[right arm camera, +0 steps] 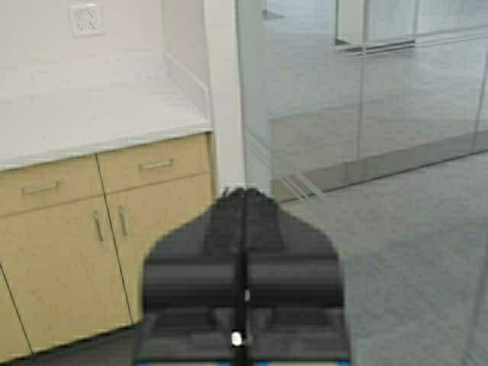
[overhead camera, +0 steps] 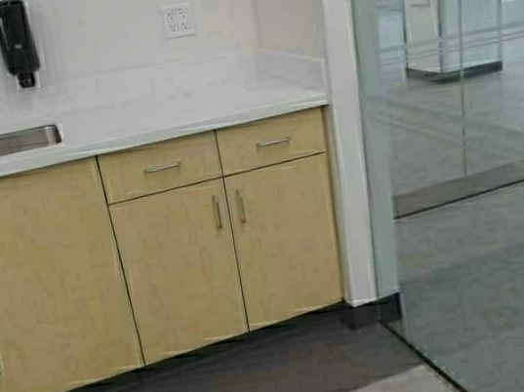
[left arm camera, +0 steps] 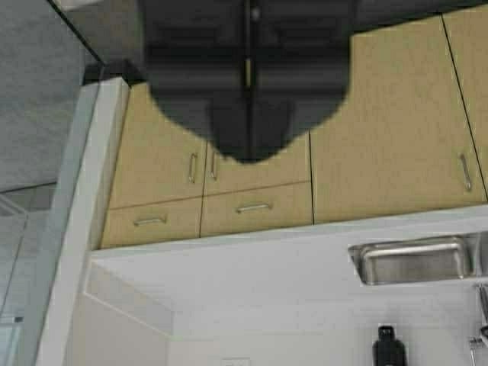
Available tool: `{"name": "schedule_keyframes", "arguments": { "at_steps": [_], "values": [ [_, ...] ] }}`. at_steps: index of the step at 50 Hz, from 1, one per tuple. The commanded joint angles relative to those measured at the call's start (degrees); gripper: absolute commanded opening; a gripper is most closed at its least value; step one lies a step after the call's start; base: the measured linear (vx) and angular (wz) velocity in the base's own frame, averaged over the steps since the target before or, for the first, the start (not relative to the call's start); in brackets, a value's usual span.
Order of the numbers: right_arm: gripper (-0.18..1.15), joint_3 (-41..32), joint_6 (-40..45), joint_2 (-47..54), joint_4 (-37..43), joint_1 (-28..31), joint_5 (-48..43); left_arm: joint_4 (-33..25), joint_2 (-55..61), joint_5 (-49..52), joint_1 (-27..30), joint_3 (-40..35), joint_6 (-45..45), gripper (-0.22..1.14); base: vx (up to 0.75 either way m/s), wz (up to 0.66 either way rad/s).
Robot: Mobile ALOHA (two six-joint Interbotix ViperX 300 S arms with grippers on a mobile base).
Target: Get the cloth and wipe up the spill under the wine glass
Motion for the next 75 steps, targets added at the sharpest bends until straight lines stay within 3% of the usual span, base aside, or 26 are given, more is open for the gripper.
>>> {"name": "schedule_keyframes", "arguments": {
  "at_steps": [1, 75],
  "values": [
    [0.06, -1.41, 0.44, -0.18, -0.26, 0.09, -0.70, 0.18, 0.44, -0.97, 0.00, -0.26, -0.26, 0.02, 0.29, 0.10],
    [0.06, -0.62, 2.11, -0.88, -2.29, 3.43, -0.97, 0.09, -0.53, -5.10, 0.00, 3.96, -0.44, 0.02, 0.34, 0.23]
  ]
}}
